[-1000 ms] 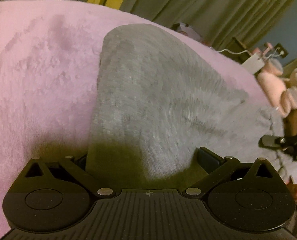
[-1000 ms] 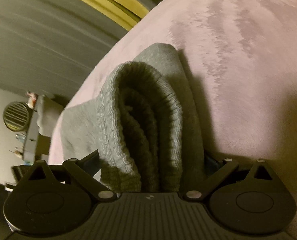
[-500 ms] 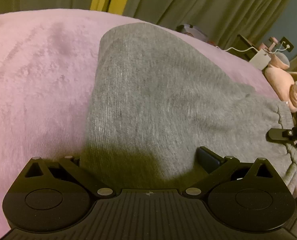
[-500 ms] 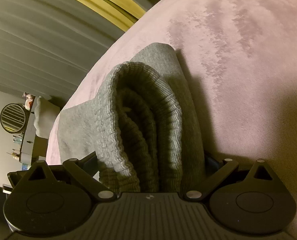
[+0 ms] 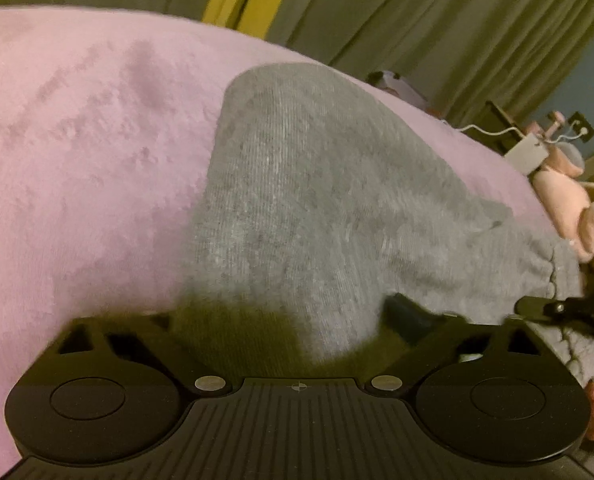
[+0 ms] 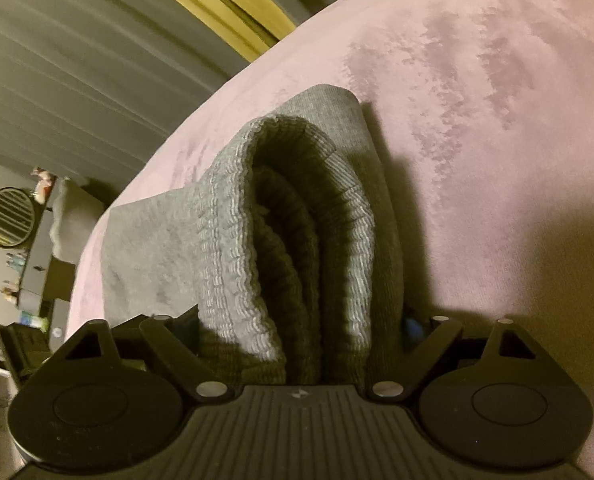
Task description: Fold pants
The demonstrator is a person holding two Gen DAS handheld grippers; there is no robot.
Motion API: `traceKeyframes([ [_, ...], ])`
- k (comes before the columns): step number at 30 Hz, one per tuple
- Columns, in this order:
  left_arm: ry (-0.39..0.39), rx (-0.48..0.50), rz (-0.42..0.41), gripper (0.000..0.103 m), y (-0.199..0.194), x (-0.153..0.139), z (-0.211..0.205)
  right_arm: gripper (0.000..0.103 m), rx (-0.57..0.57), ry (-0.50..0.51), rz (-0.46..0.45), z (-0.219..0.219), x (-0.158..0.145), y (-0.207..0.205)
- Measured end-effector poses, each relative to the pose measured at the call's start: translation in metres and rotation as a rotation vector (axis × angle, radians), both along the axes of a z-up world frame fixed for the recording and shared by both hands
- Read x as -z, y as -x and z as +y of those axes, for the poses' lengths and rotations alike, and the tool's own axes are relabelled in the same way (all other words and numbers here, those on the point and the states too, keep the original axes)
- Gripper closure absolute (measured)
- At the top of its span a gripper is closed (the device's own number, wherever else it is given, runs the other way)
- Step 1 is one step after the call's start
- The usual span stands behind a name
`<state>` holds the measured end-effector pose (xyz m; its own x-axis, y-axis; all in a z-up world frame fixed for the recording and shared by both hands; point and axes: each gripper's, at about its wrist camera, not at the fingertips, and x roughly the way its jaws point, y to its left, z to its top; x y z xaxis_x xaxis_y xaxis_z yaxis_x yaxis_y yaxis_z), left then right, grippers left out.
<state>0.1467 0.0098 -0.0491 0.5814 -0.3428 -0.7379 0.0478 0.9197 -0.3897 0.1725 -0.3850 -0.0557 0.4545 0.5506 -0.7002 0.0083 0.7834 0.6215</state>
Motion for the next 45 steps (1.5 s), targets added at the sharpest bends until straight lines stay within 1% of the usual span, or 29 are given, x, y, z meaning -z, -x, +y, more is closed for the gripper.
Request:
traceKeyframes([
  [1,0.014,-0.012,-0.005,0.034,0.001,-0.003,0.001,0.014,0.016,0.026,-0.003,0.005,-0.002,0.001],
  [2,0.039,-0.033,0.002,0.041,0.001,-0.004,0.004,0.015,0.019,0.071,-0.014,0.013,-0.006,0.003],
  [3,0.06,-0.054,0.012,0.045,0.002,-0.005,0.007,0.022,0.001,0.132,-0.034,0.025,-0.011,0.006],
  [4,0.076,-0.064,0.014,0.054,0.002,-0.006,0.01,0.027,-0.011,0.164,-0.05,0.031,-0.014,0.008],
  [5,0.088,-0.075,0.015,0.061,0.003,-0.008,0.012,0.035,-0.015,0.171,-0.059,0.035,-0.018,0.01],
  [6,0.092,-0.083,0.014,0.065,0.004,-0.011,0.012,0.042,-0.021,0.151,-0.06,0.036,-0.021,0.01],
  [7,0.092,-0.088,0.011,0.07,0.005,-0.014,0.013,0.043,-0.021,0.129,-0.06,0.036,-0.025,0.011],
  [11,0.081,-0.087,-0.03,0.077,0.009,-0.03,0.01,0.046,-0.033,0.078,-0.106,0.04,-0.047,0.013],
  [14,0.091,-0.084,-0.068,0.078,0.007,-0.042,0.009,0.047,-0.048,0.065,-0.162,0.05,-0.067,0.013],
  [16,0.08,-0.088,-0.093,0.079,0.004,-0.052,0.009,0.047,-0.052,0.051,-0.193,0.054,-0.079,0.006],
  [19,0.073,-0.1,-0.127,0.079,-0.005,-0.065,0.013,0.047,-0.043,0.035,-0.204,0.057,-0.087,-0.008],
  [20,0.07,-0.102,-0.129,0.075,-0.009,-0.068,0.015,0.046,-0.042,0.034,-0.2,0.058,-0.088,-0.014],
  [21,0.063,-0.11,-0.117,0.072,-0.013,-0.069,0.017,0.043,-0.04,0.045,-0.193,0.059,-0.087,-0.02],
  [22,0.031,-0.138,-0.099,0.061,-0.016,-0.068,0.02,0.038,-0.034,0.078,-0.175,0.06,-0.085,-0.025],
  [23,-0.026,-0.183,-0.086,0.048,-0.017,-0.067,0.022,0.026,-0.014,0.142,-0.146,0.06,-0.084,-0.032],
  [24,-0.11,-0.245,-0.083,0.042,-0.015,-0.066,0.025,0.018,0.02,0.209,-0.134,0.055,-0.085,-0.035],
  [26,-0.215,-0.295,-0.09,0.029,-0.004,-0.064,0.03,0.017,0.072,0.362,-0.172,0.054,-0.091,-0.033],
  [27,-0.231,-0.293,-0.083,0.025,0.004,-0.061,0.033,0.008,0.094,0.424,-0.207,0.055,-0.095,-0.025],
  [28,-0.225,-0.282,-0.075,0.02,0.012,-0.058,0.035,0.004,0.094,0.442,-0.225,0.056,-0.097,-0.018],
  [31,-0.187,-0.237,-0.046,0.016,0.038,-0.045,0.033,0.004,0.037,0.392,-0.249,0.059,-0.095,0.006],
  [33,-0.169,-0.199,-0.032,0.011,0.05,-0.036,0.024,0.004,-0.009,0.383,-0.247,0.068,-0.087,0.021],
  [35,-0.195,-0.156,-0.013,0.006,0.054,-0.025,0.011,0.004,-0.048,0.419,-0.234,0.076,-0.075,0.025],
  [36,-0.234,-0.153,-0.009,0.004,0.053,-0.02,0.008,0.004,-0.054,0.472,-0.211,0.08,-0.064,0.026],
  [37,-0.257,-0.155,-0.016,0.0,0.052,-0.016,0.009,0.004,-0.051,0.534,-0.183,0.083,-0.052,0.026],
  [38,-0.251,-0.159,-0.016,0.0,0.05,-0.015,0.011,0.004,-0.052,0.543,-0.174,0.082,-0.043,0.026],
  [40,-0.201,-0.201,0.003,0.0,0.055,-0.017,0.02,0.004,-0.017,0.502,-0.182,0.076,-0.038,0.03],
  [42,-0.2,-0.229,-0.018,0.001,0.066,-0.024,0.021,0.004,0.028,0.468,-0.173,0.07,-0.044,0.039],
  [44,-0.204,-0.236,-0.032,0.001,0.077,-0.028,0.019,0.004,0.066,0.442,-0.204,0.065,-0.048,0.056],
  [45,-0.189,-0.223,-0.047,0.001,0.083,-0.03,0.017,0.004,0.071,0.438,-0.214,0.065,-0.048,0.062],
])
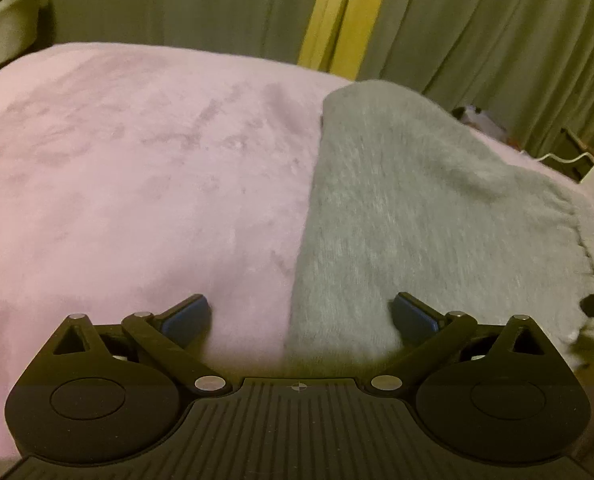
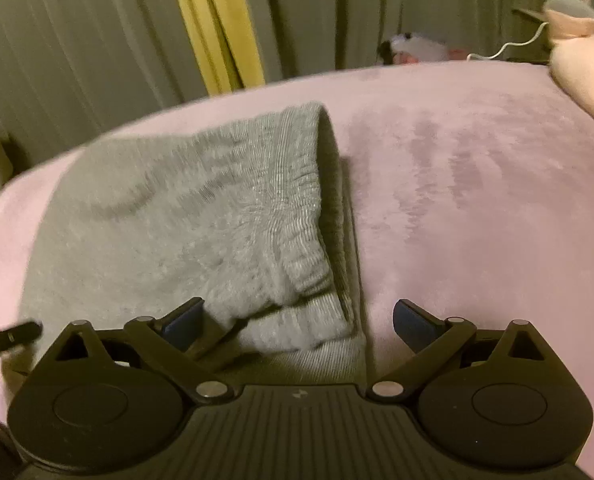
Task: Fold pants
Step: 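Withdraw both open grippers from the folded sweatpants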
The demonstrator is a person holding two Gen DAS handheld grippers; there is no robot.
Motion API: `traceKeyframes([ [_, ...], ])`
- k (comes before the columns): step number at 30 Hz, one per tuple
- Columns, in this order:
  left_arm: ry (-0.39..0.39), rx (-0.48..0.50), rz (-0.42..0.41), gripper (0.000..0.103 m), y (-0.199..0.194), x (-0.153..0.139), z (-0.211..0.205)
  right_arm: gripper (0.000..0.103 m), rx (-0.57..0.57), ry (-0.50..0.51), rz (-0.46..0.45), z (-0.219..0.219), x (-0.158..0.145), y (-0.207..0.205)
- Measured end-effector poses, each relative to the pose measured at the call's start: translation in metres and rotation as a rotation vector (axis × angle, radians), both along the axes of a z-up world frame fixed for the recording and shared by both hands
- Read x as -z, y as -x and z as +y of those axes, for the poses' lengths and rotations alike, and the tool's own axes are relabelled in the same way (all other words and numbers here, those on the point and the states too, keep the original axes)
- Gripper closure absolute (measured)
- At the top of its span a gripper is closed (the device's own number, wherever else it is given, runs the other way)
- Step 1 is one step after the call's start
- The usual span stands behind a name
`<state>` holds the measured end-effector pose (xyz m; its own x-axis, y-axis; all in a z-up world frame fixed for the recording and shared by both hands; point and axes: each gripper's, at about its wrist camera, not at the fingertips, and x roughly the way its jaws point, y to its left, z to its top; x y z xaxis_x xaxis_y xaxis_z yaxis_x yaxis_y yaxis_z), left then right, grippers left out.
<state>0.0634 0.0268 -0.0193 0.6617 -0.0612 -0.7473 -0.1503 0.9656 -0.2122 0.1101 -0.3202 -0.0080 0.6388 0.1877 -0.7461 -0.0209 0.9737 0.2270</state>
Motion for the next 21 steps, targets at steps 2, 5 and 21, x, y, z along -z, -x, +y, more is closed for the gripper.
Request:
traceKeyframes([
  [2,0.009,0.025,0.014,0.0,0.001,0.001,-0.002,0.004,0.002,0.03,0.009,0.003,-0.002,0.002],
  [5,0.009,0.007,0.079,0.0,-0.006,0.012,-0.002,0.004,0.017,0.066,0.059,0.01,0.002,0.0],
  [21,-0.07,-0.046,0.16,0.0,0.025,-0.007,-0.02,0.004,0.002,0.143,0.011,0.055,-0.002,0.062],
])
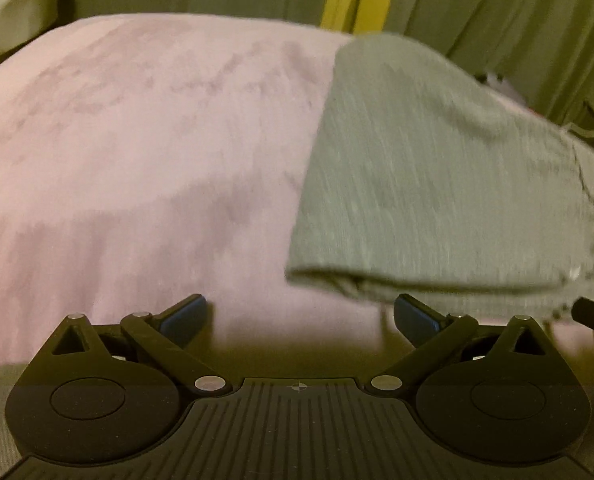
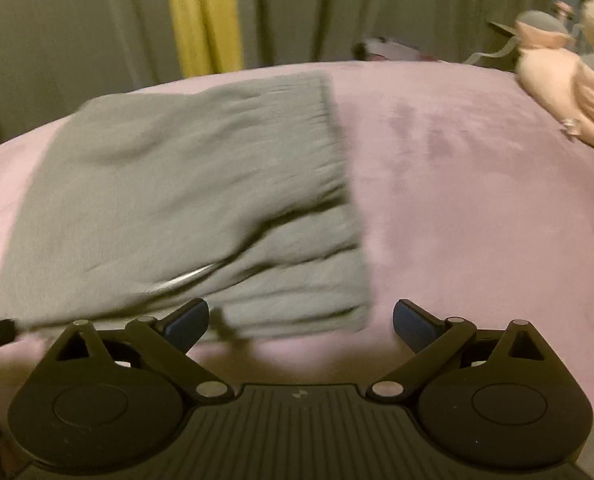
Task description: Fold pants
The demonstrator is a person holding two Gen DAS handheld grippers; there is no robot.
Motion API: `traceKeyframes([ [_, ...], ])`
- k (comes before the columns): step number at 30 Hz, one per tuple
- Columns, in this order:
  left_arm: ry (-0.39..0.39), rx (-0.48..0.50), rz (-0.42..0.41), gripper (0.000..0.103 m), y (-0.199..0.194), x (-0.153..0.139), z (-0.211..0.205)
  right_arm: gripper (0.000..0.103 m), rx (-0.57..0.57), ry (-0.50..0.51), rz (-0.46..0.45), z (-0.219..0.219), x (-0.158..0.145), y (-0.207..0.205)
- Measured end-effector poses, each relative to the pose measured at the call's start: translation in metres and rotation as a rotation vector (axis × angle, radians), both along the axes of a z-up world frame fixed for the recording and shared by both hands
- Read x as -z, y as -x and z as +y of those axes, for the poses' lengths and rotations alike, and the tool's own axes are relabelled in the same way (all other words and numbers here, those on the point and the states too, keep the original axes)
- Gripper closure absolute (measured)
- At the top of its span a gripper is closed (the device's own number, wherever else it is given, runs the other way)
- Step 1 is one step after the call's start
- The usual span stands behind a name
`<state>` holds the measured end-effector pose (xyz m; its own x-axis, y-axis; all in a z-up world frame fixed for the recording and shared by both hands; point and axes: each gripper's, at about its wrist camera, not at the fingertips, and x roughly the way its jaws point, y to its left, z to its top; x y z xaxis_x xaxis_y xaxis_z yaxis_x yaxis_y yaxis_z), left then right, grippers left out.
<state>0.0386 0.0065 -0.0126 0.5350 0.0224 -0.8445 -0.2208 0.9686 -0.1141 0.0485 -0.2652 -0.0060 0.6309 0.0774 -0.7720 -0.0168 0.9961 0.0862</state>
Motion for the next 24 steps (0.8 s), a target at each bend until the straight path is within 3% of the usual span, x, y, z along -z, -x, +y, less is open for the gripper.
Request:
traceKeyframes([
  [7,-0.058,0.056,0.008,0.0,0.017,-0.009,-0.023,0.004,-0.152,0.113,-0.028,0.045,0.006,0.039],
  [15,-0.014,0.078,-0.057,0.0,0.034,-0.033,-0.027,0.004,-0.18,0.059,-0.026,0.057,-0.018,0.047],
  [24,-0.017,0.132,-0.049,0.0,0.032,-0.033,-0.034,0.004,-0.185,0.24,-0.012,0.071,-0.018,0.034],
])
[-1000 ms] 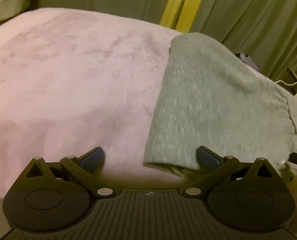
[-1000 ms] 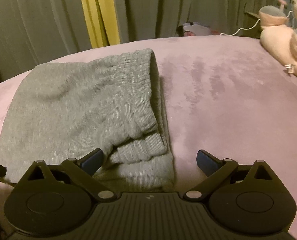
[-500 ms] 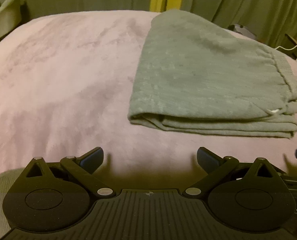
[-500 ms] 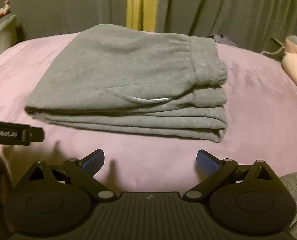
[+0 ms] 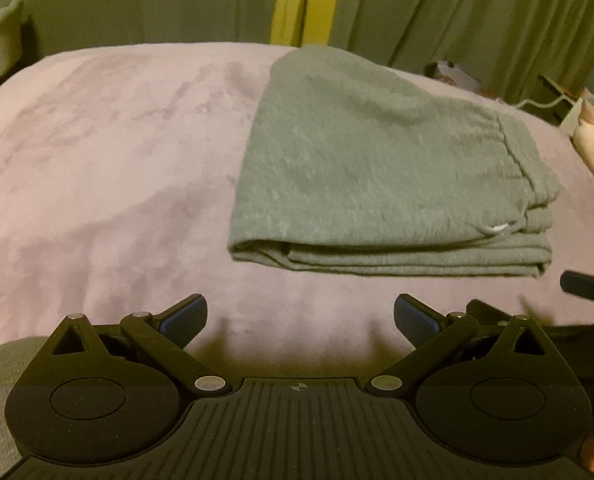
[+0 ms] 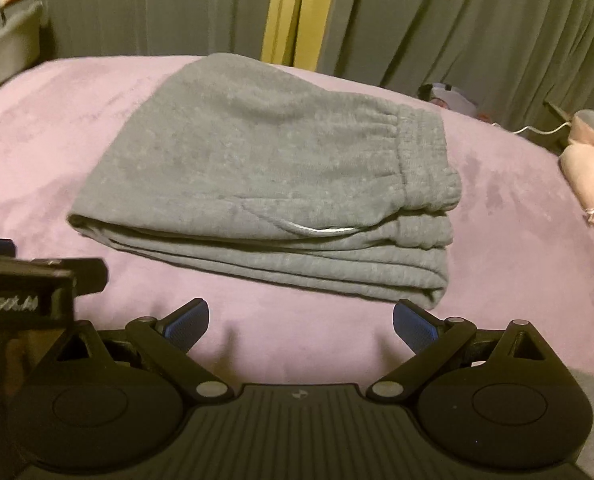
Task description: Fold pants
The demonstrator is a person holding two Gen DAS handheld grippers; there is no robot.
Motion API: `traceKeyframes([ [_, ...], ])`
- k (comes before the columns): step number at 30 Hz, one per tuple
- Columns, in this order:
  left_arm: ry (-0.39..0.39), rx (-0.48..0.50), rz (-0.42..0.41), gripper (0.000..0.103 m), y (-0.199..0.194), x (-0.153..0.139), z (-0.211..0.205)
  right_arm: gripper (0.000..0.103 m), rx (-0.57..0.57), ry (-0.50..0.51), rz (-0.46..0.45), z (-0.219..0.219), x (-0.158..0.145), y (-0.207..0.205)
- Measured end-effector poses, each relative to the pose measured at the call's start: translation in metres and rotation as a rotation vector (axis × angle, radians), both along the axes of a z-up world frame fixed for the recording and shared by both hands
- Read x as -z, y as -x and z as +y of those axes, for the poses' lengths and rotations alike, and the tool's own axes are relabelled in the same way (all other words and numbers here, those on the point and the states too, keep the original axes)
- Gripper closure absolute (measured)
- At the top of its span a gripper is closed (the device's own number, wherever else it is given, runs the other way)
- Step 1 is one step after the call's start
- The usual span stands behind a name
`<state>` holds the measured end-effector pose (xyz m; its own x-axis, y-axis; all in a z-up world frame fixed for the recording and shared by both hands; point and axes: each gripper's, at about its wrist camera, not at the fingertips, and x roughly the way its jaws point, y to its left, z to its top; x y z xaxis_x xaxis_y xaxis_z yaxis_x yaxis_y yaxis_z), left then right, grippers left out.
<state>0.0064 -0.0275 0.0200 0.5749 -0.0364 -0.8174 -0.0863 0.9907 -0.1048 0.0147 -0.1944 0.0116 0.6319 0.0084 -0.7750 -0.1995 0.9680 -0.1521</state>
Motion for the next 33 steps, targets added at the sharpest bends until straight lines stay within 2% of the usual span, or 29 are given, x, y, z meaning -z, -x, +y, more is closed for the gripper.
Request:
traceKeyframes([
  [4,-0.014,0.032,0.038,0.0,-0.007,0.009,-0.005,0.004,0.038,-0.027,0.035,-0.006,0.01,-0.01],
  [8,-0.042,0.052,0.042,0.0,-0.011,0.013,-0.008,0.004,0.075,-0.056,0.056,-0.013,0.015,-0.016],
  [13,-0.039,0.061,0.057,0.0,-0.017,0.016,-0.008,0.004,0.111,-0.067,0.069,-0.02,0.021,-0.019],
  [23,-0.062,0.059,0.079,0.0,-0.022,0.021,-0.01,0.004,0.081,-0.009,0.051,-0.016,0.023,-0.018],
  [33,-0.079,0.063,0.116,0.0,-0.026,0.027,-0.013,0.004,0.094,-0.031,0.058,-0.02,0.024,-0.018],
])
